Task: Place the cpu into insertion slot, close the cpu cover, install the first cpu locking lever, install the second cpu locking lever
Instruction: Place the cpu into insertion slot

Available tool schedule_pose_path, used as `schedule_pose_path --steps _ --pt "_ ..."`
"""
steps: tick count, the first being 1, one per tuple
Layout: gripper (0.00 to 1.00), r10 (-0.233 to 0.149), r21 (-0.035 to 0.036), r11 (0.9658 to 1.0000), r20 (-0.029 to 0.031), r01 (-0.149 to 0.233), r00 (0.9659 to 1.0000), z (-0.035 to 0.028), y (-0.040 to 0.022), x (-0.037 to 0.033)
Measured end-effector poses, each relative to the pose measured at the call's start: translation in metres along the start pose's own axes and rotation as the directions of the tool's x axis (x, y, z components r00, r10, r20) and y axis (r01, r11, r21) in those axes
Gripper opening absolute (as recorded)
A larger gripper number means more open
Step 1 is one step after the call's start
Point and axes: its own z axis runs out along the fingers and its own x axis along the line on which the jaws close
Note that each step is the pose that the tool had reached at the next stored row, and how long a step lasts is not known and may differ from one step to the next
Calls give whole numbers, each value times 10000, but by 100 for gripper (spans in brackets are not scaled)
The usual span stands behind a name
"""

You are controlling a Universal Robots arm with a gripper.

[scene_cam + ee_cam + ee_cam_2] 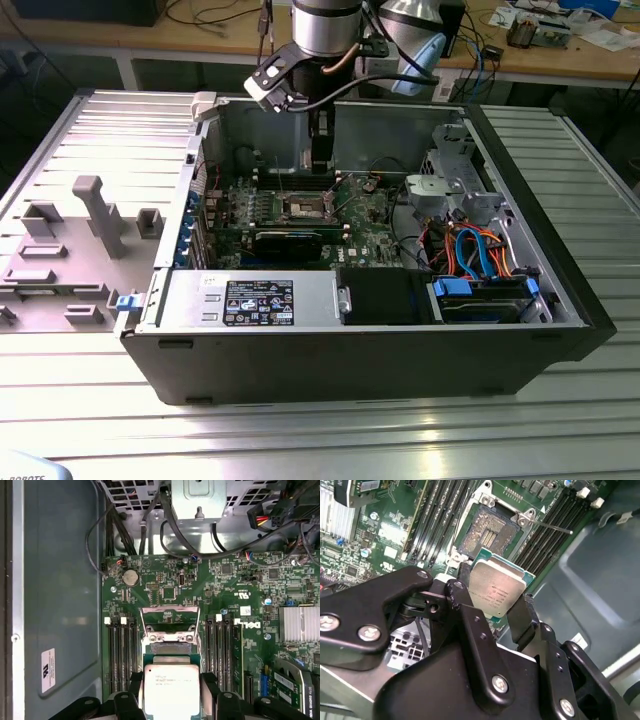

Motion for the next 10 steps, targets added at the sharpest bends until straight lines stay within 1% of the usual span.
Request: schedule_pose_path --steps 2,5,10 --pt "54 -2 0 10000 -1 2 10000 64 -7 0" --pt "54 -99 4 10000 -4 99 10000 130 -23 2" --pt "54 -111 5 9999 -2 111 9999 193 -49 23"
